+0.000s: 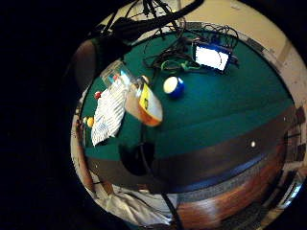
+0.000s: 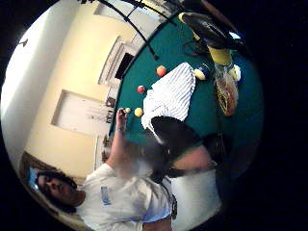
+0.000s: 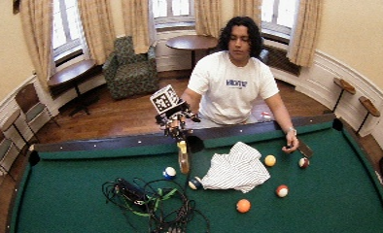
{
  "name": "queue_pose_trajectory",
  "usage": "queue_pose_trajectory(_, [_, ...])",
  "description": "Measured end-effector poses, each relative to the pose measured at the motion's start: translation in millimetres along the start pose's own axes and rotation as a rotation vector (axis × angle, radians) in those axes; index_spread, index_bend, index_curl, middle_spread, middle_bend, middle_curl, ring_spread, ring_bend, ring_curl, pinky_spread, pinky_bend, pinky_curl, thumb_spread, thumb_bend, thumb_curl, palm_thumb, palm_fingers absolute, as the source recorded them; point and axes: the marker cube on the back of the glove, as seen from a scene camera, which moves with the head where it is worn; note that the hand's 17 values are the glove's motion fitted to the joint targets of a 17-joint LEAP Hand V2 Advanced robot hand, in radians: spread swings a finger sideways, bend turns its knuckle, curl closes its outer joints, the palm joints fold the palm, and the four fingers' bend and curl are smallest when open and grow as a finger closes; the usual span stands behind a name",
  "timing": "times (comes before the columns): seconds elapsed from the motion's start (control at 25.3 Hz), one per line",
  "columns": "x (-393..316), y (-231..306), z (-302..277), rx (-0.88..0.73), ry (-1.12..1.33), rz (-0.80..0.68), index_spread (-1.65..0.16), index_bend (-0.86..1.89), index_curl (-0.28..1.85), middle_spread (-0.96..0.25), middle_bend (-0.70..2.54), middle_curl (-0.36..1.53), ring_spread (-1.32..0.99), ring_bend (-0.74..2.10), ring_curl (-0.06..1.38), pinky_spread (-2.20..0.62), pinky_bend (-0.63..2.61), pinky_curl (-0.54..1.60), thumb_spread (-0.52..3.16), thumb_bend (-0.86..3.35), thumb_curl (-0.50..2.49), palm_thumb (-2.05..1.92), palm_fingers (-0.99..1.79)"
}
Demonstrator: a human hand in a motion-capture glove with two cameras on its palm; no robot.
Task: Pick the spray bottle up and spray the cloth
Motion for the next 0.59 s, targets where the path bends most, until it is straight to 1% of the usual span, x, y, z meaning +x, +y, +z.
queue_pose_trajectory(0.28, [16, 3, 20, -0.03, -0.194, 0.042, -0.4, 0.03, 0.18, -0.07, 0.19, 0.29, -0.05, 0.61, 0.36, 0.24, 0.35, 0.35, 1.06, -0.02, 0.3, 0.49, 0.48])
queue_pose_trajectory(0.59, [27, 9, 36, -0.008, -0.248, 0.064, -0.41, 0.0, 0.1, -0.08, 0.23, 0.32, -0.06, 0.68, 0.38, 0.24, 0.43, 0.37, 1.07, -0.02, 0.3, 0.5, 0.43])
